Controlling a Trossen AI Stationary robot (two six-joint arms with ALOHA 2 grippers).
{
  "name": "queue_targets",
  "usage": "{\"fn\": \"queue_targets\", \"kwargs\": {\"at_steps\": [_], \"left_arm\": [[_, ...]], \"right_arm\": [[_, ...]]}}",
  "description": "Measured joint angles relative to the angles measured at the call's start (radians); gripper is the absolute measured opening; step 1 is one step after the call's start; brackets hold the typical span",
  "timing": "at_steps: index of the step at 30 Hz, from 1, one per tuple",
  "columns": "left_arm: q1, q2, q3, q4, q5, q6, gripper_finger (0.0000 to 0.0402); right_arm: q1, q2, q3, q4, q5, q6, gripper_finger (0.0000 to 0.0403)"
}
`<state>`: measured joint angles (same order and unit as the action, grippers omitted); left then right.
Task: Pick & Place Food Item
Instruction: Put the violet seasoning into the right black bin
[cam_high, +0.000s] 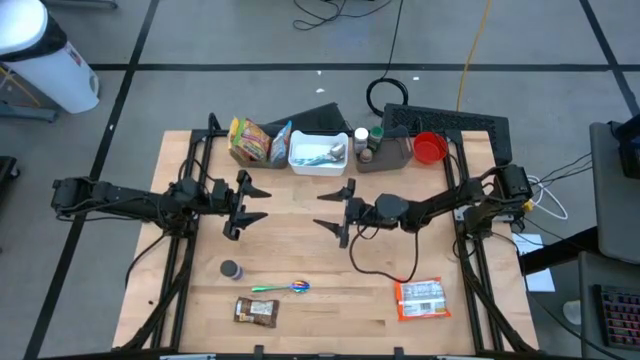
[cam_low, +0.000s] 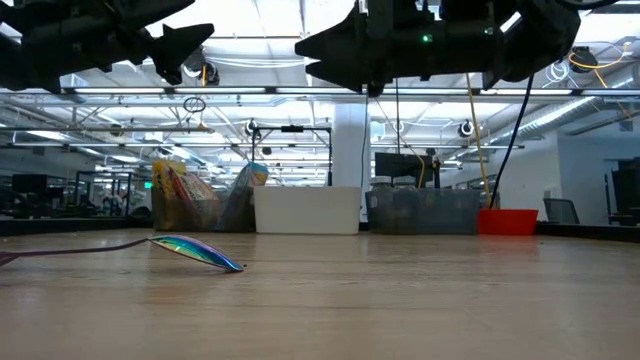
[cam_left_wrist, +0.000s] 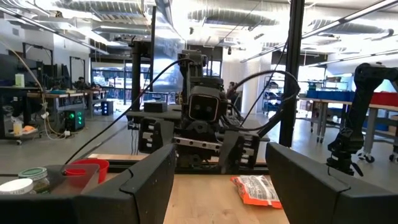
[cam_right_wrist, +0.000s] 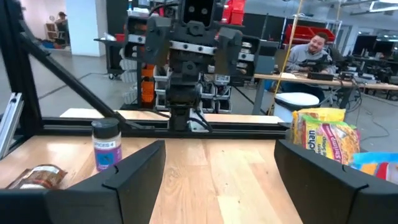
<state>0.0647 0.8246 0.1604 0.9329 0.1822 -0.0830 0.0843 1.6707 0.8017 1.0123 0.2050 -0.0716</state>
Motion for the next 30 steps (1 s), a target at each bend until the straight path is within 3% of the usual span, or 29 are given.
{"fn": "queue_targets", "kwargs": {"at_steps": [17, 23, 30], "left_arm": [[0.0, 0.0, 0.0, 0.025, -0.001, -0.002, 0.0255], [0.0, 0.0, 0.0, 0.07, 0.007, -0.13, 0.0255], [0.012, -0.001, 0.052, 0.044, 0.039, -0.129, 0.0255]], "right_arm": [[0.003, 0.0, 0.0, -0.001, 0.002, -0.011, 0.0293], [0.003, 0.0, 0.0, -0.004, 0.002, -0.001, 0.0293], [0.001, 0.0, 0.0, -0.004, 0.003, -0.044, 0.0293]]}}
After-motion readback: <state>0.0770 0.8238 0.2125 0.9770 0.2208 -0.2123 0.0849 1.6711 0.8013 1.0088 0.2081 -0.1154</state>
